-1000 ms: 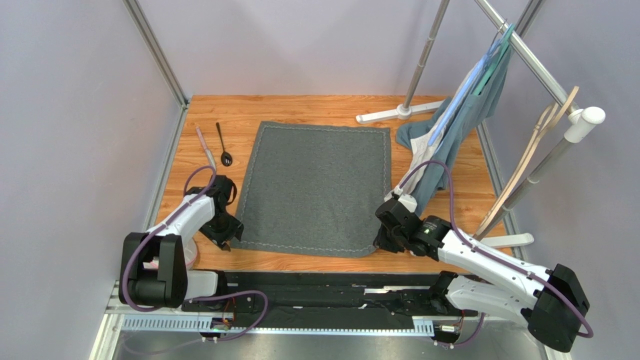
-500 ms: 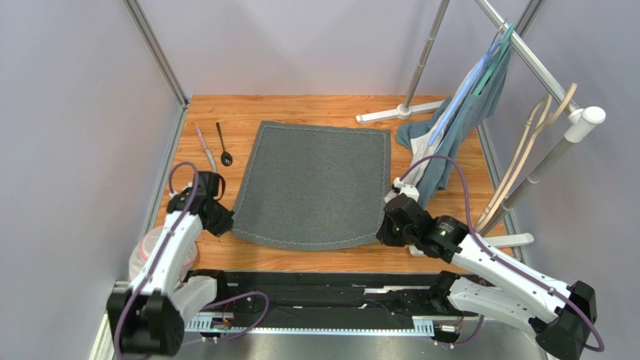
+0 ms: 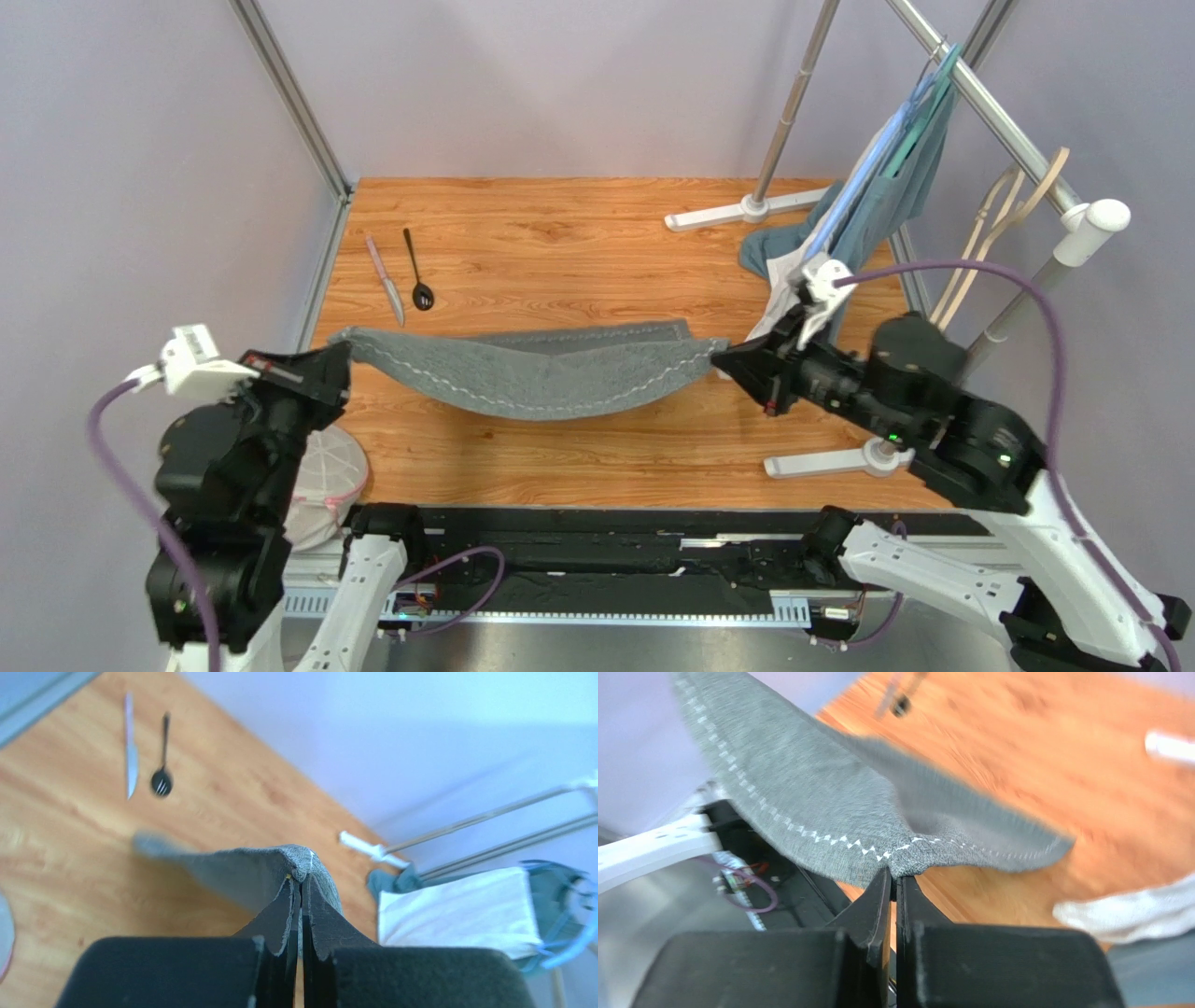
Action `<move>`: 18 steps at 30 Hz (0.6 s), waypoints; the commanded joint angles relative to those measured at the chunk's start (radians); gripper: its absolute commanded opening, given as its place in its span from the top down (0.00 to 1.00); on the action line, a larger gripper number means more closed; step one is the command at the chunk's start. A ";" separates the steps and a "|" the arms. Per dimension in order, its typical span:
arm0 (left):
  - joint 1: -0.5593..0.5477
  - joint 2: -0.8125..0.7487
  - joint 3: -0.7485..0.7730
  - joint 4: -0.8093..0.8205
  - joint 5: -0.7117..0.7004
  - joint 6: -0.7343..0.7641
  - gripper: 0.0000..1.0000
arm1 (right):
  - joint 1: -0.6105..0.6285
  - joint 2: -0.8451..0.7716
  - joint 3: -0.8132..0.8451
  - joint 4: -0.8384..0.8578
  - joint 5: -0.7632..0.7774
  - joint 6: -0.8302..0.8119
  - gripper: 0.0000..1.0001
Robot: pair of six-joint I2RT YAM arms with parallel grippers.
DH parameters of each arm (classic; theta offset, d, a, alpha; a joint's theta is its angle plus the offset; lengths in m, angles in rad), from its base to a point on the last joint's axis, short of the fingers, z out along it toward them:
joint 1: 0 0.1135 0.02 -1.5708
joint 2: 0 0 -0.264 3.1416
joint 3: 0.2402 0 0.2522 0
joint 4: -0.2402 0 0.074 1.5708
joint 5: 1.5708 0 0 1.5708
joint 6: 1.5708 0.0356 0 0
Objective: Fold the napkin into a case and place the utensils inside
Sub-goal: Flatten the napkin at the center of the board.
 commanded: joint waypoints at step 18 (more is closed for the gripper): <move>-0.011 0.356 0.083 0.393 0.125 0.178 1.00 | -0.097 0.259 0.248 0.059 0.174 -0.089 1.00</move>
